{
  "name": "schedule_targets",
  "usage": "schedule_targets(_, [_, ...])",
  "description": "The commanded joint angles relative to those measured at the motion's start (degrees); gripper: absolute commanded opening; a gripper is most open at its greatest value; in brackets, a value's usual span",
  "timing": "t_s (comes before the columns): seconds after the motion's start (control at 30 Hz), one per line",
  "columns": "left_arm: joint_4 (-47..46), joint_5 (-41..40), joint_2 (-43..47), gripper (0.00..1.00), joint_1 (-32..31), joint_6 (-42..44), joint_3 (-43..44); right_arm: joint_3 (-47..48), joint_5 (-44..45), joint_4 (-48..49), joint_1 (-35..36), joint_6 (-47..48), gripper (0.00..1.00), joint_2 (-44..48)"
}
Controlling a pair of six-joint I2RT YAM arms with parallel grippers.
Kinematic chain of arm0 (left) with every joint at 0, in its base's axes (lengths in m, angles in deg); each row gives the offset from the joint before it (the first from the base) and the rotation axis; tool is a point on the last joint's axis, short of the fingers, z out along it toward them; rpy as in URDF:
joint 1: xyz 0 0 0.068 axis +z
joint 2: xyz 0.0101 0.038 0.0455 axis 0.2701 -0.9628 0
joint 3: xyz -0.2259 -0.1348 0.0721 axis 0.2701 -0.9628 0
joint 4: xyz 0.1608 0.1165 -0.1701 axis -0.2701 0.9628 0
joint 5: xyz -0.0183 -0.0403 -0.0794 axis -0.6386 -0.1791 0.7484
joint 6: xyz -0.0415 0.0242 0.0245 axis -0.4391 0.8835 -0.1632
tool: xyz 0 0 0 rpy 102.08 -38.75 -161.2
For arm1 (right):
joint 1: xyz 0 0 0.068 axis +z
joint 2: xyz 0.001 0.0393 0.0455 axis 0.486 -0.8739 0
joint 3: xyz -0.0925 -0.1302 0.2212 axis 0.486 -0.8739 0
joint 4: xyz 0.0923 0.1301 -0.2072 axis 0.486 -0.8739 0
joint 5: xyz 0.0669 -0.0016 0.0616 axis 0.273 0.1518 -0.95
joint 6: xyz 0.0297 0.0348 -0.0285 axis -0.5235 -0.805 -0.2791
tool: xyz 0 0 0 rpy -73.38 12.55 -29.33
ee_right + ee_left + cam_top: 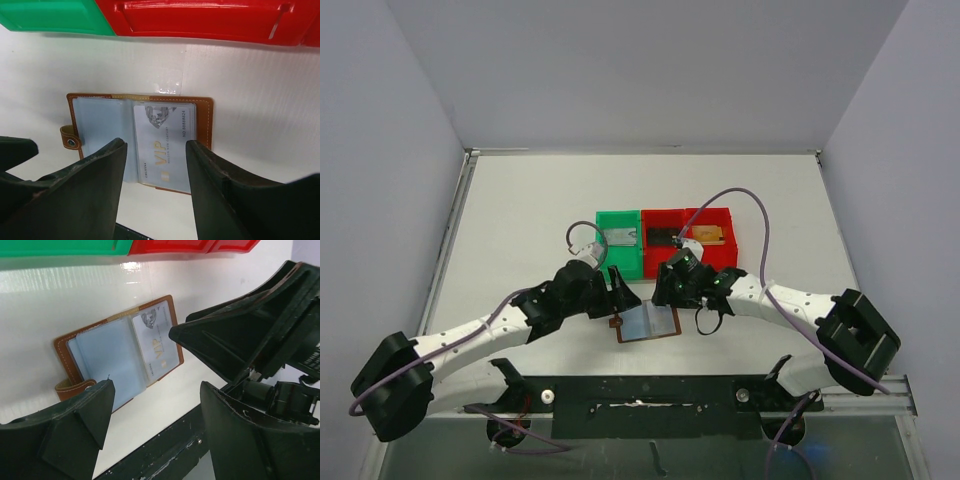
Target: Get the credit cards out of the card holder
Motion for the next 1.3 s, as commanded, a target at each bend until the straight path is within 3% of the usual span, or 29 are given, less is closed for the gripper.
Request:
schedule_targets(0.0, [-6.3,-2.7,-3.1,0.67,-2.0,-1.4,2.0,-0.5,-0.9,1.7,-0.3,0.0,0.51,0.2])
schedule_targets(0.57, [-12.3,-2.3,-12.7,0.55,-7.0,-3.4,1.2,1.6,0.6,-1.7,1.5,1.9,0.45,-6.9])
schedule_targets(0.63, [-12.1,-4.0,-14.1,0.5,-7.9,-4.3,1.2,2.1,0.8,-2.0,1.8,2.0,0.4,-7.2])
schedule_targets(0.77, [-7.3,-8.9,-16.0,0.43,-8.8,-5.5,1.4,2.0,1.3,-2.2,2.2,2.0,0.2,-5.9])
schedule_targets(0.93, [-3.8,-12.2,-15.3,0.39,-8.8,-6.0,0.9,1.9,0.5,-2.0,2.2,2.7,0.09,-4.0])
schedule_targets(1.07, [-2.0,-14.5,-13.3,0.39,-8.8,-6.1,0.6,1.8,-1.5,-1.0,2.3,3.0,0.1,-2.4])
schedule_targets(1.27, [0.0,-17.5,-10.5,0.38,-8.9,-6.1,-0.5,2.9,0.3,-2.9,1.8,2.6,0.27,-2.2])
